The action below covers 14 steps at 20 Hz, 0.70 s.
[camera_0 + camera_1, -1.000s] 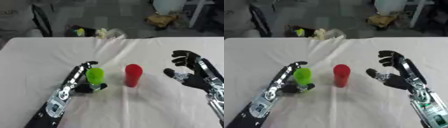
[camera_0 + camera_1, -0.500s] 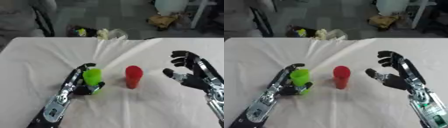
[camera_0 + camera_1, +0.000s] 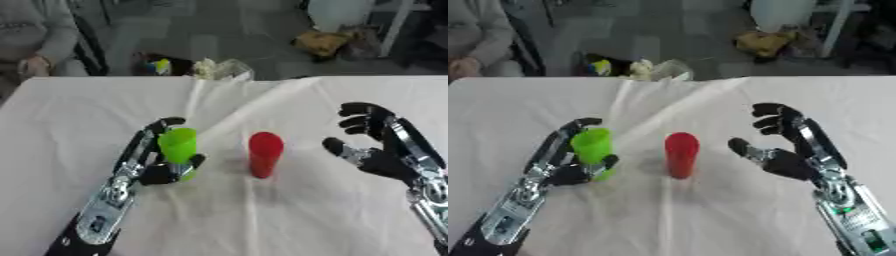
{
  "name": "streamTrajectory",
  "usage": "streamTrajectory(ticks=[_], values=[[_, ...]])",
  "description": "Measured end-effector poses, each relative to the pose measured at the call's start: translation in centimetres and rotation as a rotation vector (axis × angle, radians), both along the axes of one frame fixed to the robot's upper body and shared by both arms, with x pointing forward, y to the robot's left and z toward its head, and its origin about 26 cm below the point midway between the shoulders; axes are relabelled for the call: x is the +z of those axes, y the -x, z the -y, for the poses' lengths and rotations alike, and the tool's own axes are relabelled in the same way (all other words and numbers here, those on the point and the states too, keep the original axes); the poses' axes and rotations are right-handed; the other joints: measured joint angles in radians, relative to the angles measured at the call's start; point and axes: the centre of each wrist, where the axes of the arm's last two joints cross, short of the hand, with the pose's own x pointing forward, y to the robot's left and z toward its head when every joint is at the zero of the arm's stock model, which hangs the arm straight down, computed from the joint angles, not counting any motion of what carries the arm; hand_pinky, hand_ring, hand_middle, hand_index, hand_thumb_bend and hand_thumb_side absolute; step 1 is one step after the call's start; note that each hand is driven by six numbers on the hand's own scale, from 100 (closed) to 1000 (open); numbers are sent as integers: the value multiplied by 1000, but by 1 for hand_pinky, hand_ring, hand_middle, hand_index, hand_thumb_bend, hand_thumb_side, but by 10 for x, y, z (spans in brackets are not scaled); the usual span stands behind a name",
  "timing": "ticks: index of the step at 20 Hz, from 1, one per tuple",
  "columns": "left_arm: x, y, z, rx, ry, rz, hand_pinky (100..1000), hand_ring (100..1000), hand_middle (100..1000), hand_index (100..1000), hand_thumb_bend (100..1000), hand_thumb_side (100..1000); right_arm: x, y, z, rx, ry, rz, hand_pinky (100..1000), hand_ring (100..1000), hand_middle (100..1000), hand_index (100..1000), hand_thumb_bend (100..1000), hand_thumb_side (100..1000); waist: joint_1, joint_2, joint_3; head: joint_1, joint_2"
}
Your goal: Pour the contents of one cup into another cup.
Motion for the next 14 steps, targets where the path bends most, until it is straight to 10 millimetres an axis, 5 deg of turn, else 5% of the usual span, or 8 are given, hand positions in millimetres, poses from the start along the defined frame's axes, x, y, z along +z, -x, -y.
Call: streamTrajectory(ticks=[14], values=[[34, 5, -6, 41, 88, 121, 100, 146, 298, 801, 407, 190, -8, -3, 0, 3, 16, -36, 729, 723, 732, 816, 637, 414, -6, -2, 8, -5, 0]])
